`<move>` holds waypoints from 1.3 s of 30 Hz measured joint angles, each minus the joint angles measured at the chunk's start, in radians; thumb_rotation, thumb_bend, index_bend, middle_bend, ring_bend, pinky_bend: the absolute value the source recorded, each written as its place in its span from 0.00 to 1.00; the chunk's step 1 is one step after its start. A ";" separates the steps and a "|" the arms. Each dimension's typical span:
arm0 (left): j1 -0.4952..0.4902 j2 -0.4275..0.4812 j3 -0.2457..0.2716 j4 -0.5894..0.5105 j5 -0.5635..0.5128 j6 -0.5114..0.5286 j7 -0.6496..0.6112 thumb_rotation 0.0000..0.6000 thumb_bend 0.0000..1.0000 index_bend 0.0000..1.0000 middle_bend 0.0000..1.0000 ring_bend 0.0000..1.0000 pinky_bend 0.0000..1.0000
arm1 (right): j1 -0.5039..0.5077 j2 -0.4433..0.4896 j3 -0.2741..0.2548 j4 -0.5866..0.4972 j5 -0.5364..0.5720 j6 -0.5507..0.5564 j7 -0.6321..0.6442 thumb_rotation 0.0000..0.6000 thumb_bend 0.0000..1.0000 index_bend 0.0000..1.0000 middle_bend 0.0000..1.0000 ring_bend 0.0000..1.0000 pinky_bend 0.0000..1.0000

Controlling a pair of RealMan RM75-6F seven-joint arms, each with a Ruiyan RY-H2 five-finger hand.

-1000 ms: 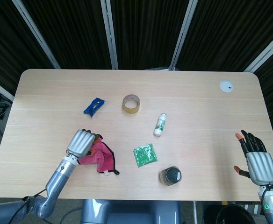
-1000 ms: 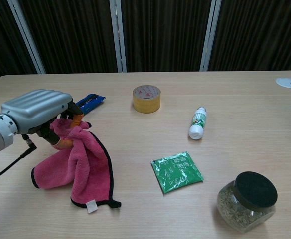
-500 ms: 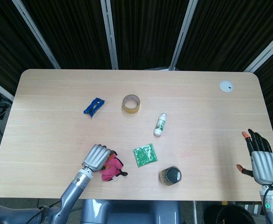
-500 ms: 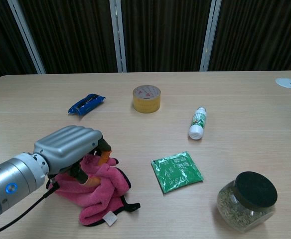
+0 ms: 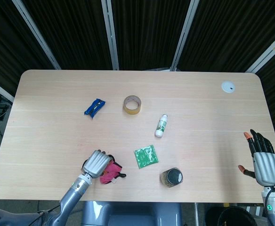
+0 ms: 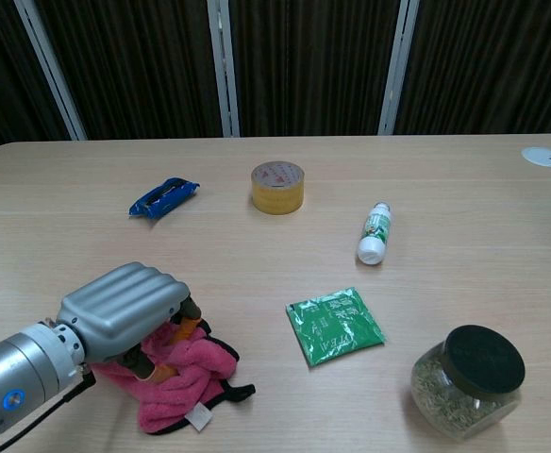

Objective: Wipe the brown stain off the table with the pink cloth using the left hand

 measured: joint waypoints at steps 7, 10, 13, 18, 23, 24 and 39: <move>0.013 0.063 -0.035 0.053 -0.023 0.010 -0.022 1.00 0.48 0.80 0.63 0.51 0.55 | 0.000 0.001 -0.001 -0.003 -0.002 -0.001 -0.002 1.00 0.02 0.06 0.00 0.00 0.11; 0.020 0.097 -0.045 0.075 -0.032 0.011 -0.036 1.00 0.48 0.80 0.63 0.51 0.55 | 0.000 0.002 -0.002 -0.005 -0.001 -0.003 -0.003 1.00 0.02 0.06 0.00 0.00 0.11; 0.031 0.132 -0.053 0.094 -0.046 0.012 -0.050 1.00 0.48 0.80 0.63 0.51 0.55 | 0.000 0.001 -0.002 -0.005 -0.001 -0.004 -0.005 1.00 0.02 0.06 0.00 0.00 0.11; 0.052 0.184 -0.075 0.133 -0.070 0.019 -0.085 1.00 0.48 0.80 0.63 0.51 0.55 | 0.001 -0.001 -0.002 -0.006 -0.003 -0.003 -0.010 1.00 0.02 0.06 0.00 0.00 0.11; 0.057 0.207 -0.114 0.143 -0.089 0.033 -0.111 1.00 0.48 0.80 0.63 0.51 0.55 | 0.002 -0.002 -0.001 -0.006 -0.002 -0.005 -0.010 1.00 0.02 0.06 0.00 0.00 0.11; 0.057 0.212 -0.131 0.136 -0.098 0.038 -0.120 1.00 0.48 0.80 0.63 0.51 0.55 | 0.002 -0.002 -0.001 -0.006 -0.003 -0.005 -0.010 1.00 0.02 0.06 0.00 0.00 0.11; 0.021 0.279 -0.257 0.078 -0.176 0.066 -0.141 1.00 0.47 0.75 0.60 0.49 0.54 | 0.001 0.002 0.001 -0.017 0.012 -0.014 0.000 1.00 0.02 0.06 0.00 0.00 0.11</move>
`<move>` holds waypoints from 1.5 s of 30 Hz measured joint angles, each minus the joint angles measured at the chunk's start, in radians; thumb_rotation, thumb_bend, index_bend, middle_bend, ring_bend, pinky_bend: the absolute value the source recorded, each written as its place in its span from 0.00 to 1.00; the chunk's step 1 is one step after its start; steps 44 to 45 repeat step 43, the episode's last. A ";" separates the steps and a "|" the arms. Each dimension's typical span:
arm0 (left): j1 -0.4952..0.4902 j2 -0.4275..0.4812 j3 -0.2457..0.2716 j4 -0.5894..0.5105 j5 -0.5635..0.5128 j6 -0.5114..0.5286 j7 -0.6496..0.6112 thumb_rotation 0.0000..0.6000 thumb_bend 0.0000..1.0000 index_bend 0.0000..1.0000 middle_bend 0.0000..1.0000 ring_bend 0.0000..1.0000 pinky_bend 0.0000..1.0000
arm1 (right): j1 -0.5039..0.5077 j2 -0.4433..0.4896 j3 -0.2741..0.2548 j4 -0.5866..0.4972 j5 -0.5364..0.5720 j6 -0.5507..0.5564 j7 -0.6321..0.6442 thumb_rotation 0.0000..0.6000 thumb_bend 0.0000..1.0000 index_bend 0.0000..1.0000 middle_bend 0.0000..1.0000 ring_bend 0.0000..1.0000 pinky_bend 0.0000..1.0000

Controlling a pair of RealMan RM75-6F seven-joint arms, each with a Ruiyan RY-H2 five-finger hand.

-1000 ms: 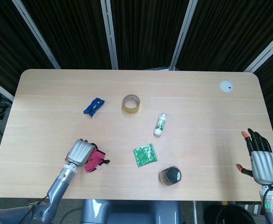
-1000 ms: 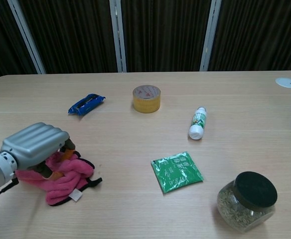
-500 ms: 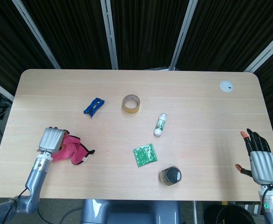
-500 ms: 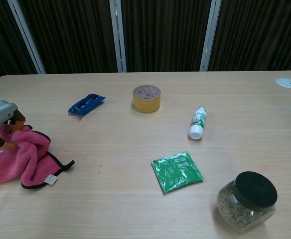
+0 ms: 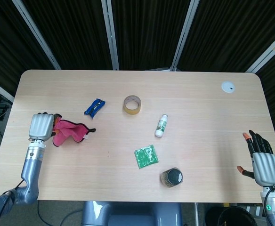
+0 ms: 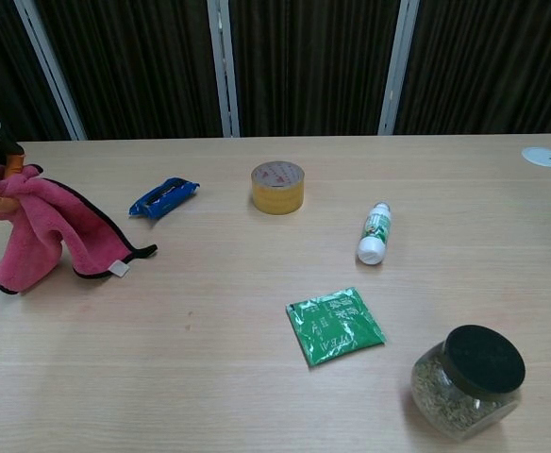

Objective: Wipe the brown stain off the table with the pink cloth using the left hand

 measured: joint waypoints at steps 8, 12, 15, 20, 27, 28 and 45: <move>0.000 0.008 0.021 -0.026 -0.073 -0.061 0.044 1.00 0.12 0.16 0.00 0.00 0.11 | 0.002 0.005 -0.002 -0.004 0.002 -0.009 0.009 1.00 0.02 0.06 0.00 0.00 0.11; -0.003 0.024 0.018 -0.073 -0.127 -0.070 0.089 1.00 0.07 0.07 0.00 0.00 0.04 | 0.001 0.007 -0.002 -0.006 0.006 -0.013 0.013 1.00 0.02 0.06 0.00 0.00 0.11; -0.003 0.038 0.017 -0.092 -0.133 -0.064 0.090 1.00 0.06 0.07 0.00 0.00 0.03 | 0.002 0.008 -0.001 -0.008 0.011 -0.016 0.017 1.00 0.02 0.06 0.00 0.00 0.11; 0.012 0.084 0.022 -0.154 -0.135 -0.052 0.078 1.00 0.05 0.07 0.00 0.00 0.00 | 0.001 0.012 -0.001 -0.012 0.014 -0.019 0.019 1.00 0.02 0.06 0.00 0.00 0.11; 0.081 0.200 0.056 -0.307 -0.098 0.006 0.013 1.00 0.04 0.06 0.00 0.00 0.00 | 0.002 0.013 -0.004 -0.013 0.009 -0.020 0.017 1.00 0.02 0.06 0.00 0.00 0.11; 0.092 0.215 0.063 -0.323 -0.087 0.019 0.006 1.00 0.04 0.06 0.00 0.00 0.00 | 0.002 0.013 -0.004 -0.014 0.009 -0.020 0.016 1.00 0.02 0.06 0.00 0.00 0.11; 0.367 0.409 0.251 -0.462 0.252 0.363 -0.181 1.00 0.04 0.00 0.00 0.00 0.00 | 0.009 0.013 -0.016 -0.013 -0.013 -0.027 -0.007 1.00 0.02 0.04 0.00 0.00 0.11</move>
